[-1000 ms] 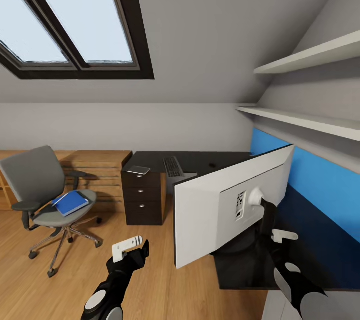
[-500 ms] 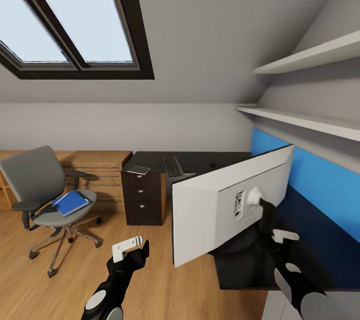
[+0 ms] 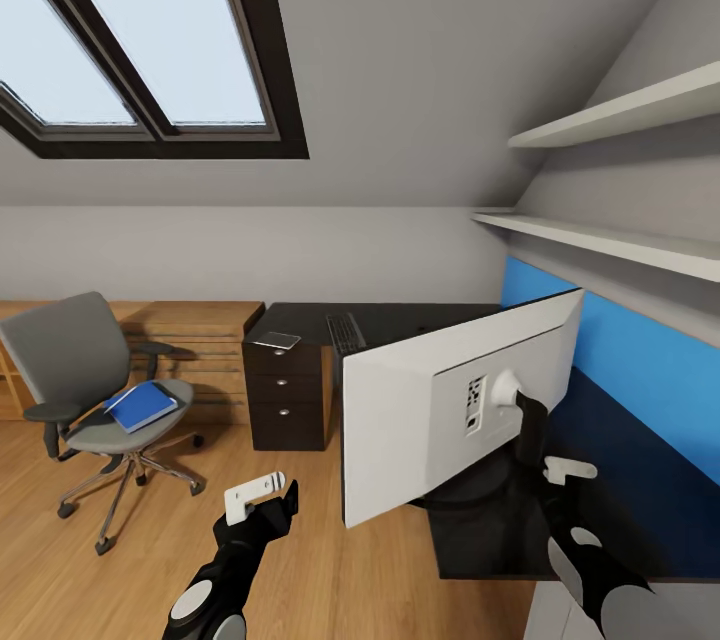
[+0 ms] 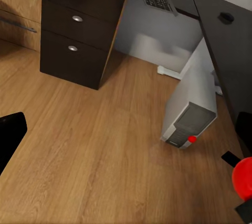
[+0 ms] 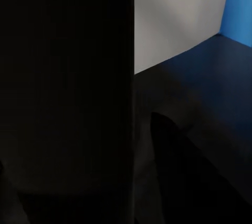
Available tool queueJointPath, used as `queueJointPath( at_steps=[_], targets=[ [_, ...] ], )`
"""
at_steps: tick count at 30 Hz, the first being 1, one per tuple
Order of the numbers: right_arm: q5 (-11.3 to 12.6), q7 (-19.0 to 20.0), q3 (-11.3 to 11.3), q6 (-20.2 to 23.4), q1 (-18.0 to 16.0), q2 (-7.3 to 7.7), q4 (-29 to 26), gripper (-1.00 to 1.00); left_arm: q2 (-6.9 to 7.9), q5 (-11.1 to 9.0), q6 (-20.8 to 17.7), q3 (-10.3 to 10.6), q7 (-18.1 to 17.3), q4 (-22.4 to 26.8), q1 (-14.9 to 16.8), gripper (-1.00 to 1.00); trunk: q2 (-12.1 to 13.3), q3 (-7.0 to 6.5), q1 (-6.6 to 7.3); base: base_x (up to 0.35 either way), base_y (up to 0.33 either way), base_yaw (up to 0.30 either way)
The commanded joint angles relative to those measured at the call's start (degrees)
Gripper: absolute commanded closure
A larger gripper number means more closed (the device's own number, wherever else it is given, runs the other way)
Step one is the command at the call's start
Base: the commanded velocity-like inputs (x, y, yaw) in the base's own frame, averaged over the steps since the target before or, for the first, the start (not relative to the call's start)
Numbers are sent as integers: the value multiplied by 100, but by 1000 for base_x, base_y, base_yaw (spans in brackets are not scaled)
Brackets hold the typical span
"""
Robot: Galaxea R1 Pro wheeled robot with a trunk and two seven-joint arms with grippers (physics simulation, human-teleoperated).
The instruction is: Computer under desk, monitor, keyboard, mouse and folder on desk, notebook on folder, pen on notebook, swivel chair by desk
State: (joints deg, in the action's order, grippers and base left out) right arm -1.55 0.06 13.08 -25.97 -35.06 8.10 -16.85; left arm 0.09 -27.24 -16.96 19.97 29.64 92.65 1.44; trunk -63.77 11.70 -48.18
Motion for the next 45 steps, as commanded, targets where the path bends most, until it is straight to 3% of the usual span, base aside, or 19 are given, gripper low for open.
queueJointPath(
  at_steps=[1, 12, 45],
  targets=[
    [-12, 3, 37, -16, -9, -2, -2, 100, 1, -36, -18, 7, 42, 7, 5, -100, -6, 7, 0, 0, 0, 0],
    [-11, 3, 37, -13, -9, -2, -2, 100, 5, -36, -9, -9, 42, 7, 5, -100, -6, 7, 0, 0, -33, 0],
    [-12, 3, 35, -13, -9, -2, 2, 100, 17, -36, 0, -71, 42, 7, 5, -100, -6, 7, 0, 34, -291, 0]
  ],
)
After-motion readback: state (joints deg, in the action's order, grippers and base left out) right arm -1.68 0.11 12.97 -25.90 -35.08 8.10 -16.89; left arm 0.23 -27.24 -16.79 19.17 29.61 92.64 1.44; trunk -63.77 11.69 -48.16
